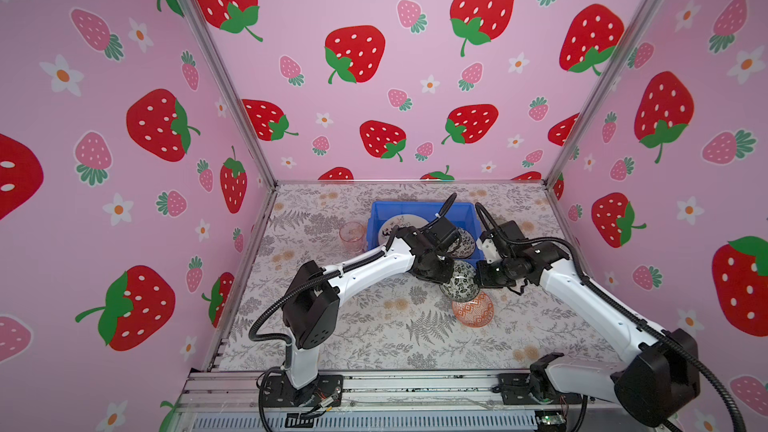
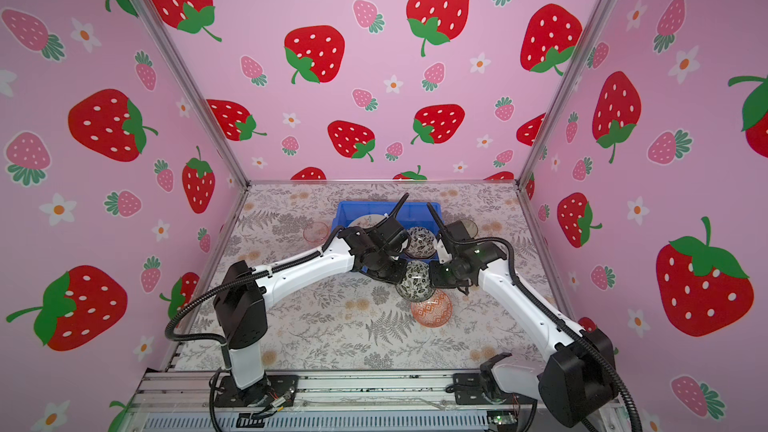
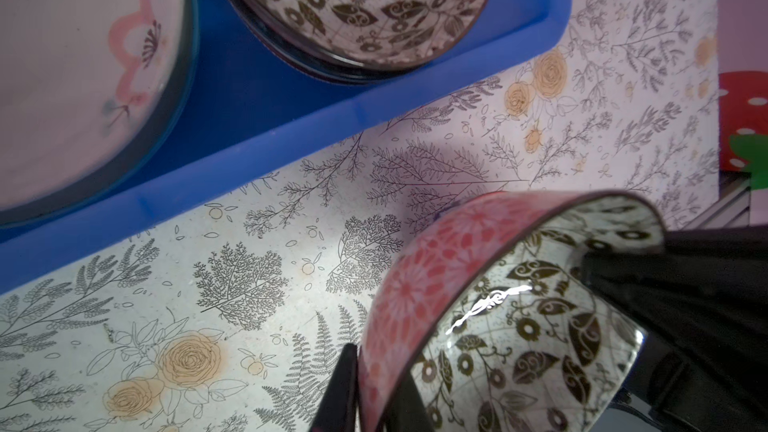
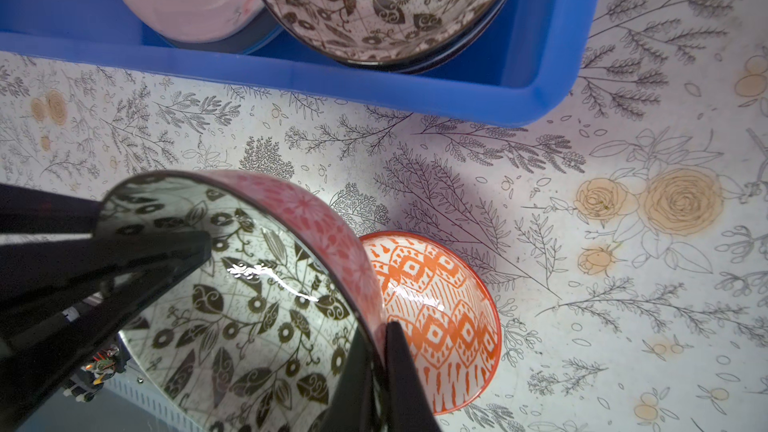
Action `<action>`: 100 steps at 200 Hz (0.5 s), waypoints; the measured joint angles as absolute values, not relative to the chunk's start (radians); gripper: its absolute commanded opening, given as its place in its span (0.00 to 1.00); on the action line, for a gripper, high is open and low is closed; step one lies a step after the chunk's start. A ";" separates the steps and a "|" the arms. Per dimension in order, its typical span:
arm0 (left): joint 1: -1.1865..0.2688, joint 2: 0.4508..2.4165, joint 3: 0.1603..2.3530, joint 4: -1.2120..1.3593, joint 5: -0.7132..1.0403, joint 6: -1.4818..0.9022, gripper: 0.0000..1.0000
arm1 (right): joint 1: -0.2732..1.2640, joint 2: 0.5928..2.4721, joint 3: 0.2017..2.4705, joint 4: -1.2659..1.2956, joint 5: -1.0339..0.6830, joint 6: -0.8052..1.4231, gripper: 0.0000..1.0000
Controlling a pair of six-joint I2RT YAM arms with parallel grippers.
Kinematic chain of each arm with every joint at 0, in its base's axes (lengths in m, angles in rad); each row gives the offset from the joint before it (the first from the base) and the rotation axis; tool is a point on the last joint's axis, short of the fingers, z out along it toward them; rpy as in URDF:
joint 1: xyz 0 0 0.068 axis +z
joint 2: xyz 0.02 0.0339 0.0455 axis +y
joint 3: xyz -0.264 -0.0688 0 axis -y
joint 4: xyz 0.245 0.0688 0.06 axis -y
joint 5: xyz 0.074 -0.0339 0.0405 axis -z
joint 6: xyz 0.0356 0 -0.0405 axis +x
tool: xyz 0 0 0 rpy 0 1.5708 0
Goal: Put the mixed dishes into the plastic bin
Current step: 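Move the left gripper to the bowl held by the right and grasp it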
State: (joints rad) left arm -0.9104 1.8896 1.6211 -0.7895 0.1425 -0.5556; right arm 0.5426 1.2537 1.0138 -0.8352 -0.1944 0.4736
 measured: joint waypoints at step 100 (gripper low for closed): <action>-0.916 1.889 1.622 -0.826 0.125 -0.535 0.00 | 0.547 1.251 1.045 -0.817 -0.192 0.474 0.37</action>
State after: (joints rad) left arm -0.9157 1.8893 1.6222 -0.8261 0.1246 -0.5354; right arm 0.5468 1.2510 1.0454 -0.8165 -0.1917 0.4736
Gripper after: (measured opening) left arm 0.105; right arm 0.330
